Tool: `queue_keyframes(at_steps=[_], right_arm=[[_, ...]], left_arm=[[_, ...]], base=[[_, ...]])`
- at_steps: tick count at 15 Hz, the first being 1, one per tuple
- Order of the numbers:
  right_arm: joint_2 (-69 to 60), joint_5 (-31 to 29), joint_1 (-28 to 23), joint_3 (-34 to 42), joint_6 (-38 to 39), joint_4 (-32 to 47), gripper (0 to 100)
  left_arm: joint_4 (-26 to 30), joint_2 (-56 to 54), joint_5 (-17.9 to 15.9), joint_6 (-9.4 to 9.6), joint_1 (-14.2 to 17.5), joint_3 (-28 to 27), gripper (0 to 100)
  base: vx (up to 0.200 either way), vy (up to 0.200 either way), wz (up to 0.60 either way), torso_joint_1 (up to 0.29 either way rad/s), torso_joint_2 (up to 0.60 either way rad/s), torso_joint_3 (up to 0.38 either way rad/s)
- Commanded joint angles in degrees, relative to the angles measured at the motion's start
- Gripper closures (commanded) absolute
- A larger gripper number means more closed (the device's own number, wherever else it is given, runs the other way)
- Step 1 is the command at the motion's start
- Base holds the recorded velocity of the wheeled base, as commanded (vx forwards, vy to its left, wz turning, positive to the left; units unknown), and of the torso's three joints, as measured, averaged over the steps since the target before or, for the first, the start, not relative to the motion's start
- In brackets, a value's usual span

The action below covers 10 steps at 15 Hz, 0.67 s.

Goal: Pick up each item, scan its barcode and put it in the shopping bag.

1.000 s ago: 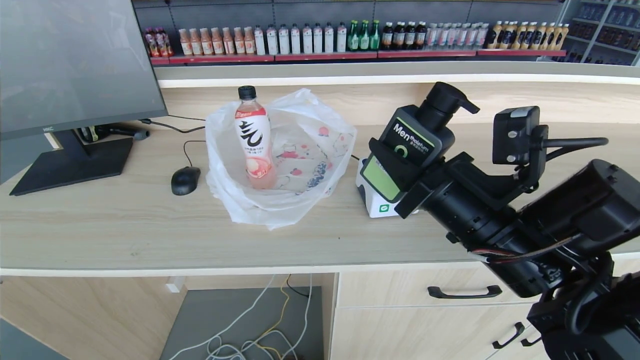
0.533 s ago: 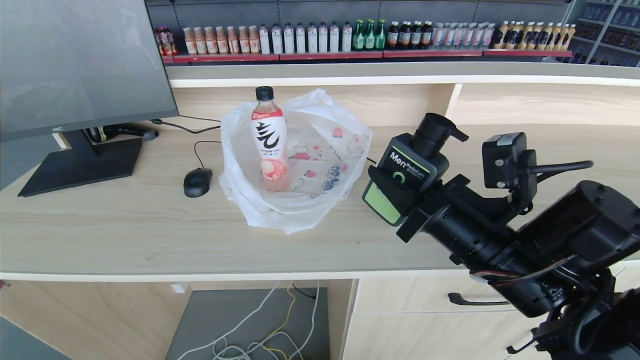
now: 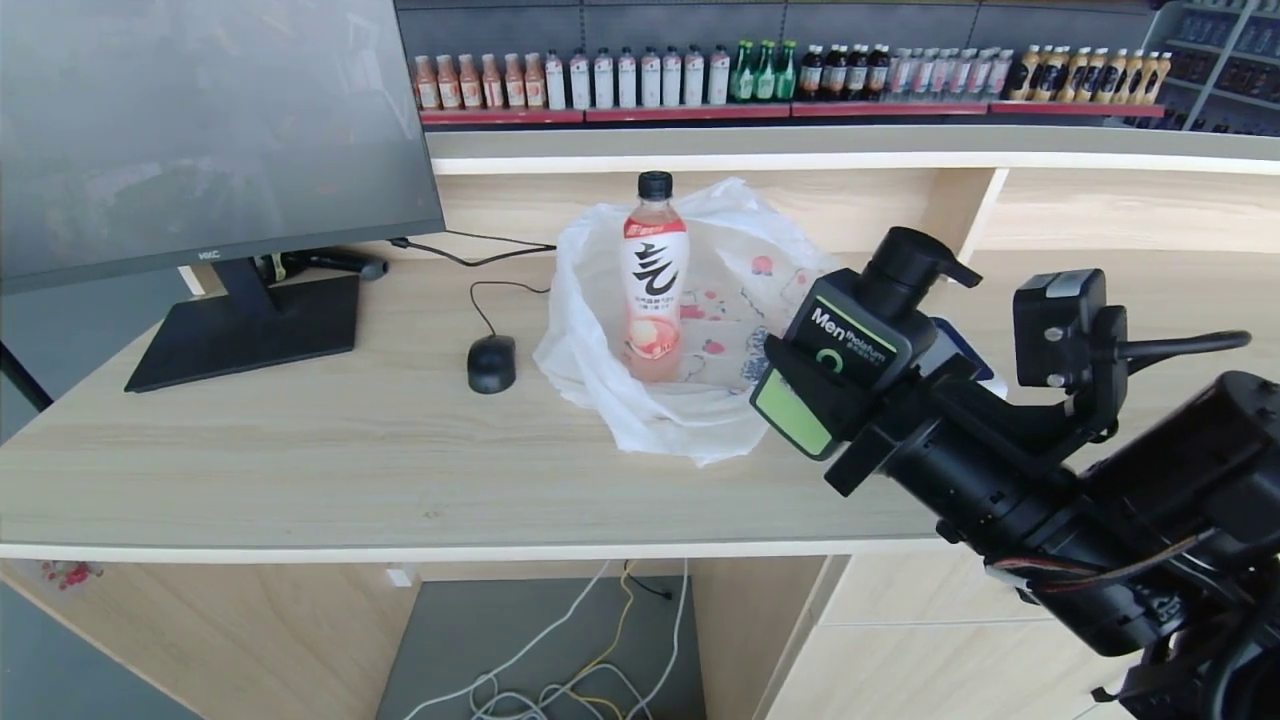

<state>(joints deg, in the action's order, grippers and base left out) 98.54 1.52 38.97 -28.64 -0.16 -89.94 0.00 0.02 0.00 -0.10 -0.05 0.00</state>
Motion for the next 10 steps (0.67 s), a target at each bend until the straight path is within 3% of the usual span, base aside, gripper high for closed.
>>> queue_keyframes(at_steps=[1, 4, 10], right_arm=[[-1.8, 0.0, 0.0, 1.3, -0.1, -0.1, 100], [-3.2, -0.1, -1.0, 3.5, -1.4, -0.1, 100], [2.4, -1.2, -4.7, -2.0, -6.0, -0.1, 100]], left_arm=[[0.0, 0.0, 0.0, 0.10, 0.0, 0.0, 0], [0.0, 0.0, 0.0, 0.01, 0.0, 0.0, 0], [0.0, 0.0, 0.0, 0.01, 0.0, 0.0, 0]], base=[[0.000, 0.000, 0.00, 0.000, 0.00, 0.000], [0.000, 0.000, 0.00, 0.000, 0.00, 0.000], [0.000, 0.000, 0.00, 0.000, 0.00, 0.000]])
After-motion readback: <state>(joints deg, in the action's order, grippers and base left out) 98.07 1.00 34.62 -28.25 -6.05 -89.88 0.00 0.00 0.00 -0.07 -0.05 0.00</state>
